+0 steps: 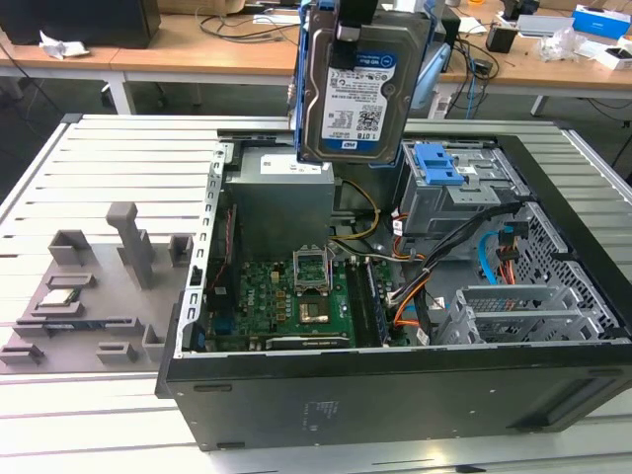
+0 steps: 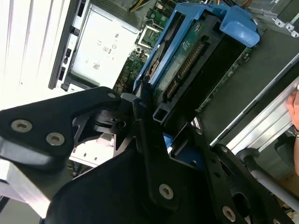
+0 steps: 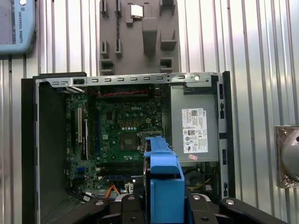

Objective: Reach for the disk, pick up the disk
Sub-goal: 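Pick up the disk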

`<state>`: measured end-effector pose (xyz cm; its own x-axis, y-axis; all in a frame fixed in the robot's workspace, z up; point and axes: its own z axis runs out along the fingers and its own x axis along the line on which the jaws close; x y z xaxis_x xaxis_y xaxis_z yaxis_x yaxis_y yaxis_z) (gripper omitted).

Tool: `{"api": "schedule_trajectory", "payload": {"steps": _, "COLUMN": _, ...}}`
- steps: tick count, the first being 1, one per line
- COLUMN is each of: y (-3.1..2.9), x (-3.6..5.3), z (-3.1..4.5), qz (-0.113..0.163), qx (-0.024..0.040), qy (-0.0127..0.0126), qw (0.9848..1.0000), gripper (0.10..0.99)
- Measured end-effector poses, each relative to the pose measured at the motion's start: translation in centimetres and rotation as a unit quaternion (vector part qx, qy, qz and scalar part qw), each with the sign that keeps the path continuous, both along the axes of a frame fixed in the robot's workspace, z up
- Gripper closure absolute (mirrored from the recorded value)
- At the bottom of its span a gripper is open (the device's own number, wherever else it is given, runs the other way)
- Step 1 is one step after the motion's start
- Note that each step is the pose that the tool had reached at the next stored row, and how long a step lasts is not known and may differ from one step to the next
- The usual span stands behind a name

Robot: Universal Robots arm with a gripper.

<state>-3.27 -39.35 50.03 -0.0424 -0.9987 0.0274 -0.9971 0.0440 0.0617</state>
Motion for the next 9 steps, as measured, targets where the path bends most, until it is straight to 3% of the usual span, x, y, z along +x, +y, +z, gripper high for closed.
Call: {"api": "schedule_trajectory", "payload": {"steps": 9, "y": -0.53, "x": 0.00, "z": 0.00, "qz": 0.000, "qx": 0.0000, "qy": 0.0000, "qw": 1.0000, "gripper": 0.722}}
